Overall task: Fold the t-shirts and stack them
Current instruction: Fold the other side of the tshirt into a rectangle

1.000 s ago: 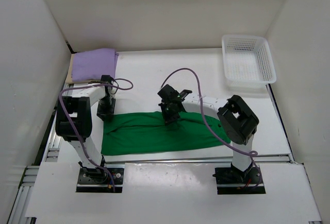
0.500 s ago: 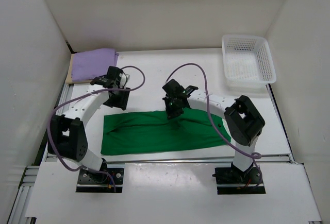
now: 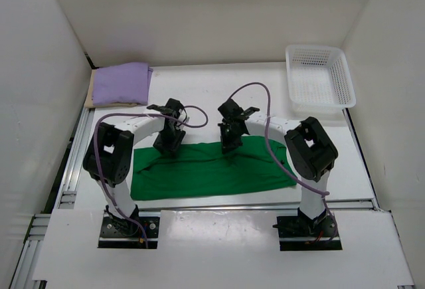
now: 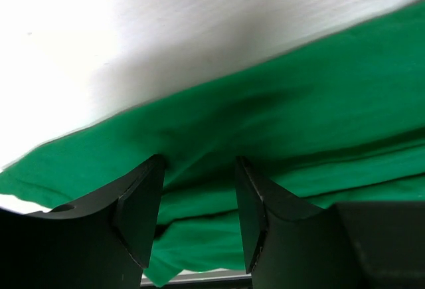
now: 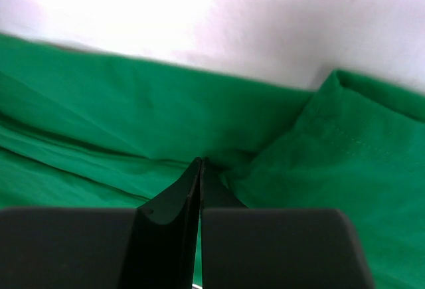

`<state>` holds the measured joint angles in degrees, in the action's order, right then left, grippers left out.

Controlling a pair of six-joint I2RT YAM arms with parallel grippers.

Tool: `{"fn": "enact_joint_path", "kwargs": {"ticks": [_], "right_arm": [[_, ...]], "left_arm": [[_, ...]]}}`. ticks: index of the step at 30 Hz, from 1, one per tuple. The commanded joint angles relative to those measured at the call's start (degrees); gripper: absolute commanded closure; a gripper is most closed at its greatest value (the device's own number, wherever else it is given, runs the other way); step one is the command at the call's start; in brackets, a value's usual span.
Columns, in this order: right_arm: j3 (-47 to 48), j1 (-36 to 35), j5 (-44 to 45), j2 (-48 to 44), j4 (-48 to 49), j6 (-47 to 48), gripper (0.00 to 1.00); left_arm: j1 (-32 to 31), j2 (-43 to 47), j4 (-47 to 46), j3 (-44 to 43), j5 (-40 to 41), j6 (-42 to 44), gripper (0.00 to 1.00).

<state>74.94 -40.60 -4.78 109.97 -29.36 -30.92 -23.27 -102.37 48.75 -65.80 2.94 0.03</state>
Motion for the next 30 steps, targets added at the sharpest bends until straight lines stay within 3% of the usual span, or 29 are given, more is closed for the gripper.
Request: {"fn": "enact_joint_path", "kwargs": {"ticks": [1, 10, 25, 30], "right_arm": [[-2.8, -0.3, -1.0, -2.2, 0.5, -0.1, 0.99], [-6.6, -0.3, -0.5, -4.2, 0.5, -0.1, 0.99], [-10.4, -1.5, 6.8, -12.8, 1.6, 0.1, 0.99], [-11.7, -1.0, 8.3, -17.0, -0.1, -3.1, 0.99]], "left_arm": [[-1.2, 2.6, -1.8, 1.8, 1.3, 0.0, 0.43], [-4.1, 6.9, -3.6, 8.7, 7.2, 0.0, 0.41], [-8.0, 11.4, -6.6, 16.2, 16.5, 0.0, 0.29], [-8.6, 12.0, -7.2, 16.3, 16.0, 0.0, 0.24]]}}
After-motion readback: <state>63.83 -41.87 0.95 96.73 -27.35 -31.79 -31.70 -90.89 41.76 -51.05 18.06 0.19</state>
